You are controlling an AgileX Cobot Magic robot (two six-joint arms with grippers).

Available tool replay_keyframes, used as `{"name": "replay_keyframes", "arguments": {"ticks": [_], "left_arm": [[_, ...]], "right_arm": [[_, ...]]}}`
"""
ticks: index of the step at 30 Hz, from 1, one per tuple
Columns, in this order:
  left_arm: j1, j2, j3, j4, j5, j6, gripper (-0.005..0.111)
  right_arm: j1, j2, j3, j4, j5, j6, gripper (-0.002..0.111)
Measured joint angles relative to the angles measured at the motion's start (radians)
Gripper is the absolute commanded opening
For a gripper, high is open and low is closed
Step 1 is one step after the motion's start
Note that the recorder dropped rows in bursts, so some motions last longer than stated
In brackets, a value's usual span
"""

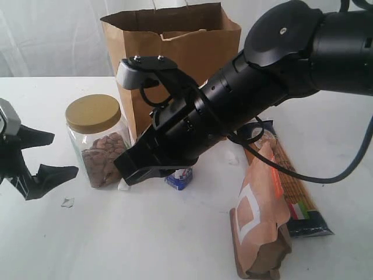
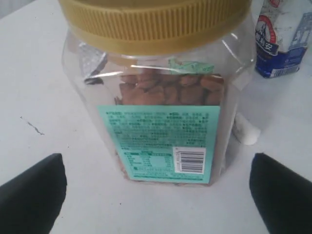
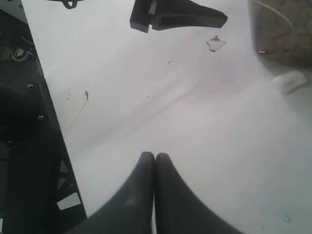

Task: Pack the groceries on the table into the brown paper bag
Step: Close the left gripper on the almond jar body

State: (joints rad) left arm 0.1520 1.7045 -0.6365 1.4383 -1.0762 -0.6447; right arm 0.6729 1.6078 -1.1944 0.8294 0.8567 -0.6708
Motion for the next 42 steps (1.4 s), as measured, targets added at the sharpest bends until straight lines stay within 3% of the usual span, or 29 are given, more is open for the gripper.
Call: {"name": "replay_keyframes", "arguments": {"ticks": [7,20,26,42], "left_arm": [[0.0,0.001,-0.002,-0.168,-0.03,0.0,0.105],[-0.045,0.072,-0.002,-0.191,-0.01,0.134,0.105],[-0.076,0.121,-0.01,-0.269,-0.014,0.239,0.105],[-0.104,0.137,-0.047,-0.117,-0.098,0.127,0.105]], "right_arm": [[0.0,0.0,0.0,0.0,0.0,0.0,0.0],[0.0,0.0,0.0,0.0,-0.044,0.0,0.0],[0.0,0.0,0.0,0.0,-0.066,0.0,0.0],[0.0,0.0,0.0,-0.039,-0.078,0.0,0.0]]}}
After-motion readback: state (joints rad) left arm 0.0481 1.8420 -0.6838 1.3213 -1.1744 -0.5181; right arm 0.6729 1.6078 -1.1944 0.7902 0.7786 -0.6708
